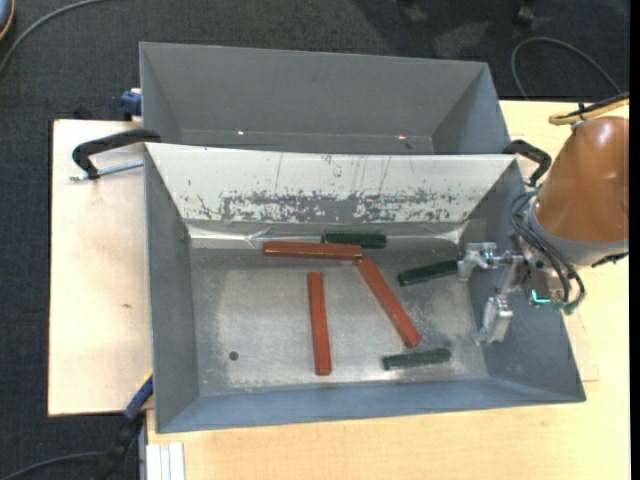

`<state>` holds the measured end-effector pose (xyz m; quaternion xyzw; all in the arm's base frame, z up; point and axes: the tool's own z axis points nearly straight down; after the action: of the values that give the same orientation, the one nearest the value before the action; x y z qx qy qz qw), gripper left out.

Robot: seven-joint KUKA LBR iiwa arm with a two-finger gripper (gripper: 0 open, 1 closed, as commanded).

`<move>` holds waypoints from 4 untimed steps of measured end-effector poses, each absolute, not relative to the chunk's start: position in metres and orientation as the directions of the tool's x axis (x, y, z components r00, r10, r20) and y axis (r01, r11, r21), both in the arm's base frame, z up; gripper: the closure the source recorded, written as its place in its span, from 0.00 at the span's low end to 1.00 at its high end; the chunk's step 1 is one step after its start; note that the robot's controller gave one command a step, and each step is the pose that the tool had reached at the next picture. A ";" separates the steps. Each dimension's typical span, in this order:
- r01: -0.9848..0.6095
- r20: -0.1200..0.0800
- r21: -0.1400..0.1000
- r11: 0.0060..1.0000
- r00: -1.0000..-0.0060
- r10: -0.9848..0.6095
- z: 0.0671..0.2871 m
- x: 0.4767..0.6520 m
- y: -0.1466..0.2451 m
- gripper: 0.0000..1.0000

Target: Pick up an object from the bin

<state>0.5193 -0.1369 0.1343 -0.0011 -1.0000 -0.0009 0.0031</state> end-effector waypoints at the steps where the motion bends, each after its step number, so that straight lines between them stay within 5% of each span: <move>1: -0.118 -0.012 -0.005 0.993 -0.993 -0.118 0.233 0.498 -0.135 0.00; 2: -0.056 0.003 0.004 0.998 -0.998 -0.056 0.115 0.532 -0.106 0.00; 3: 0.088 -0.001 0.003 0.996 -0.996 0.088 0.071 0.520 -0.063 0.00; 4: 0.119 0.000 0.004 0.993 -0.993 0.119 0.071 0.493 0.022 0.00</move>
Offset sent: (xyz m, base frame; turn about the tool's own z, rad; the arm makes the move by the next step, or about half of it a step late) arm -0.0232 0.0016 0.0934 -0.1210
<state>0.4929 0.0216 0.0710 -0.0594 -0.9982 -0.0021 -0.0004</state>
